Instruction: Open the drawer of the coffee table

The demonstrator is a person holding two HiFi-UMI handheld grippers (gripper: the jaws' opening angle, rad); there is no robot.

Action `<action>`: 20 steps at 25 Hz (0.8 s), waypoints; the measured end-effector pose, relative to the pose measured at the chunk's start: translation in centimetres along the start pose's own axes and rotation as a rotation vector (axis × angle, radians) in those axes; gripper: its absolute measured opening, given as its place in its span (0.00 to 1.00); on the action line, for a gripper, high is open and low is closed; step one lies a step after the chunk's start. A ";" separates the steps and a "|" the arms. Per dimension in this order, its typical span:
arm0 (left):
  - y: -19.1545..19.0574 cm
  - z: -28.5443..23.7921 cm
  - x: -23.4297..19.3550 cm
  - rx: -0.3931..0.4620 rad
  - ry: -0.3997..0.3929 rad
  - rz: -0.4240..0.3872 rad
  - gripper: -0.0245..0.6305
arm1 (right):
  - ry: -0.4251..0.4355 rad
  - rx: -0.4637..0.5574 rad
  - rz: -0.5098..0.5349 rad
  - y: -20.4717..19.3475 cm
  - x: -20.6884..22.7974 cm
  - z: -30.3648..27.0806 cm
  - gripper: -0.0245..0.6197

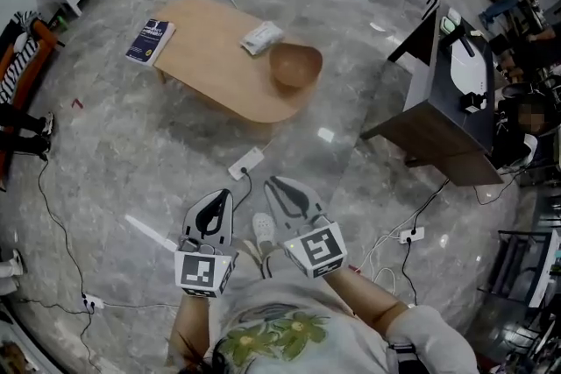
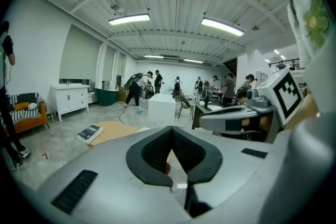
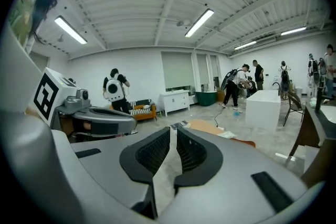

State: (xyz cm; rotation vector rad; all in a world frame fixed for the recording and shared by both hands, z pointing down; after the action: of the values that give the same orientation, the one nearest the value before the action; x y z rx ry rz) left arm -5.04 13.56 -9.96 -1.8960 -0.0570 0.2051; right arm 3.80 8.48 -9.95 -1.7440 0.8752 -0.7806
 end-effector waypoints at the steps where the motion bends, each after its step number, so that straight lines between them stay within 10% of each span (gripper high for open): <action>1: -0.1 -0.3 -0.2 -0.001 0.000 0.002 0.05 | -0.012 -0.001 -0.010 -0.1 0.6 -0.2 0.07; 20: -1.8 -9.0 -8.5 -0.071 -0.108 0.037 0.05 | -0.224 -0.074 -0.141 -2.7 4.9 -7.0 0.07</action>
State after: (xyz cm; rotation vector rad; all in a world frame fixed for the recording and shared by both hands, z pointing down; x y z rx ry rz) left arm -11.70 4.52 -4.48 -1.9562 -0.1036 0.3340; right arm 1.21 1.69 -4.76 -1.9323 0.6428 -0.6343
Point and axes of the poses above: the fingertips, and each gripper's own axes: z backward along the fingers, x to its right, y out of its top, the point moved 2 cm from there along z, backward along the fingers, and after that the axes turned 1 degree about y, right-handed, at the moved point
